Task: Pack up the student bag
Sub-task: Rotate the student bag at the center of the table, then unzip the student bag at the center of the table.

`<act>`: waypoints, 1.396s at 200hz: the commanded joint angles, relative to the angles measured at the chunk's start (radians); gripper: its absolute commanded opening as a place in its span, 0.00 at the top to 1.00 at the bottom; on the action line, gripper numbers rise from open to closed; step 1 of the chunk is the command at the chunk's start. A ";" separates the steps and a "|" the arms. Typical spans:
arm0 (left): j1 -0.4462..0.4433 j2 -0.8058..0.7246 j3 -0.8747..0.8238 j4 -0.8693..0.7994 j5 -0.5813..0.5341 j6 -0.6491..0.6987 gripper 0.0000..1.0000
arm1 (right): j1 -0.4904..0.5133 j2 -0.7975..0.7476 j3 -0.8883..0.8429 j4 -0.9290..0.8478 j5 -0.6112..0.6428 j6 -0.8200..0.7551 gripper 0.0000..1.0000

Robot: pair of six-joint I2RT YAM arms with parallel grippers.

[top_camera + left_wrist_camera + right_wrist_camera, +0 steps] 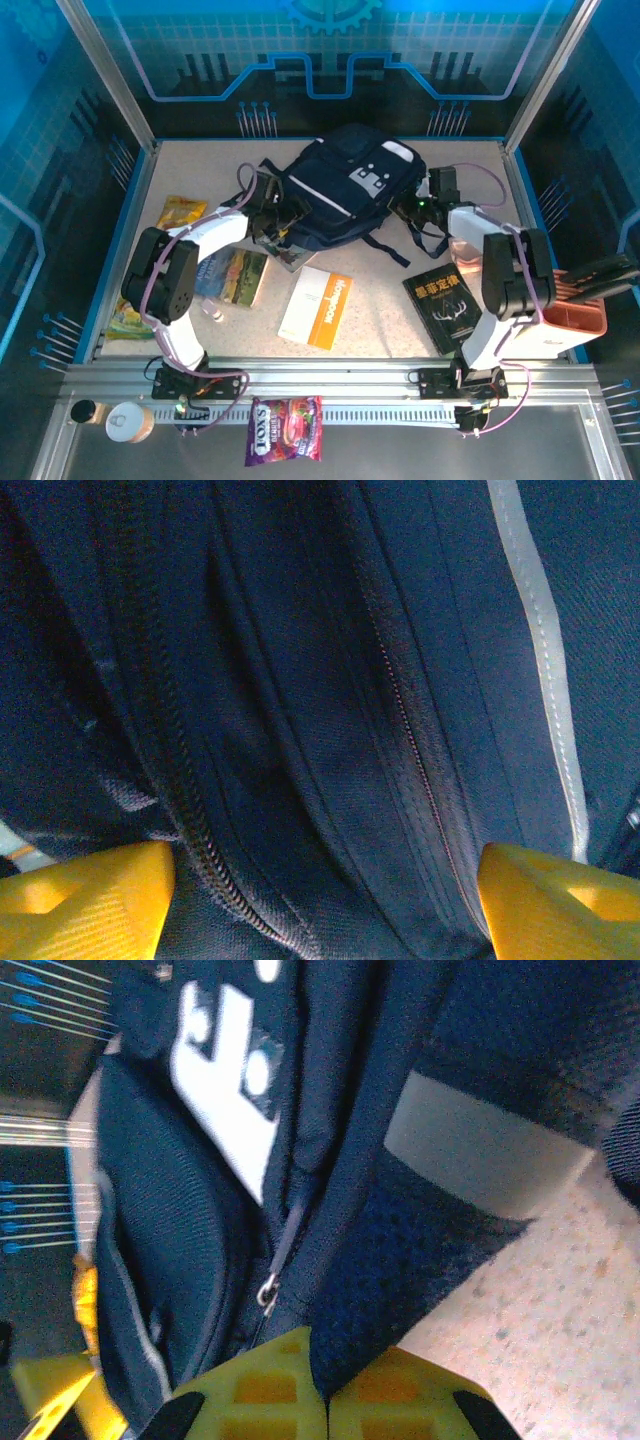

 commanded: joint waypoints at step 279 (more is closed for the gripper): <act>-0.476 0.072 0.218 -0.008 -0.366 0.408 0.42 | 0.145 -0.172 -0.019 0.089 0.040 0.470 0.98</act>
